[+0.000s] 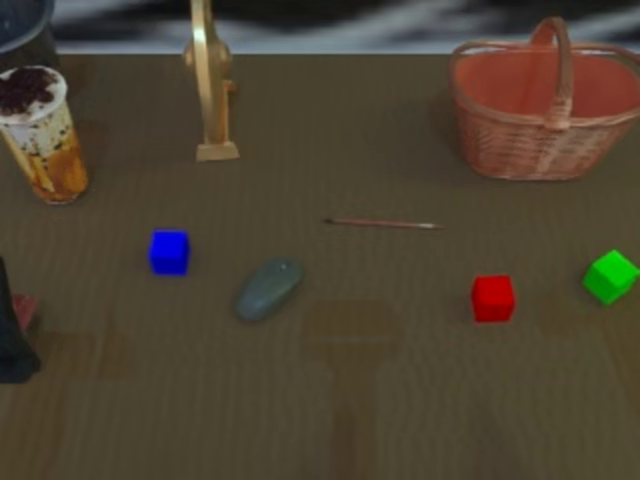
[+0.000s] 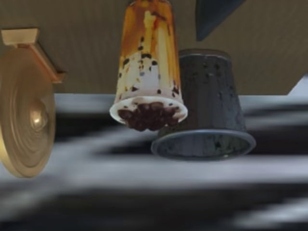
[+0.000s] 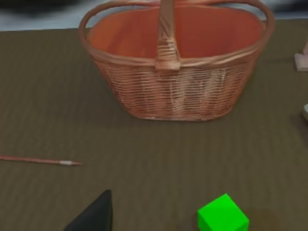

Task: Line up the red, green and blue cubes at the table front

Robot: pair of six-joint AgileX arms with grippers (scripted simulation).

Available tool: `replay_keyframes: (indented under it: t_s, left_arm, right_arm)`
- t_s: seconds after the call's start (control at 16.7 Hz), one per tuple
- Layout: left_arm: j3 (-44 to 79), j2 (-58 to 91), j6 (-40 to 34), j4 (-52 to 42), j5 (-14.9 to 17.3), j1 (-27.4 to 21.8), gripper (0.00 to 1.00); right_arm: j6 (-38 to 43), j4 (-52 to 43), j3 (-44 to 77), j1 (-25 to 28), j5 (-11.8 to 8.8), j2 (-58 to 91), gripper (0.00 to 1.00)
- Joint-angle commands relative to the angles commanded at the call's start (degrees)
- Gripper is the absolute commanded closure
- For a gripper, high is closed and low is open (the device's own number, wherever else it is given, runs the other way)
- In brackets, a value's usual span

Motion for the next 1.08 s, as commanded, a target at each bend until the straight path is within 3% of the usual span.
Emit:
replay_keyframes:
  t_s: [0.6, 1.08]
  left_arm:
    - [0.0, 0.0, 0.0, 0.0, 0.0, 0.0, 0.0]
    - [0.0, 0.0, 0.0, 0.0, 0.0, 0.0, 0.0]
  right_arm:
    - [10.3, -28.9, 40.6, 11.2, 0.3, 59.9, 0.0]
    - [15.2, -41.1, 60.4, 16.3, 0.2, 85.0, 0.0]
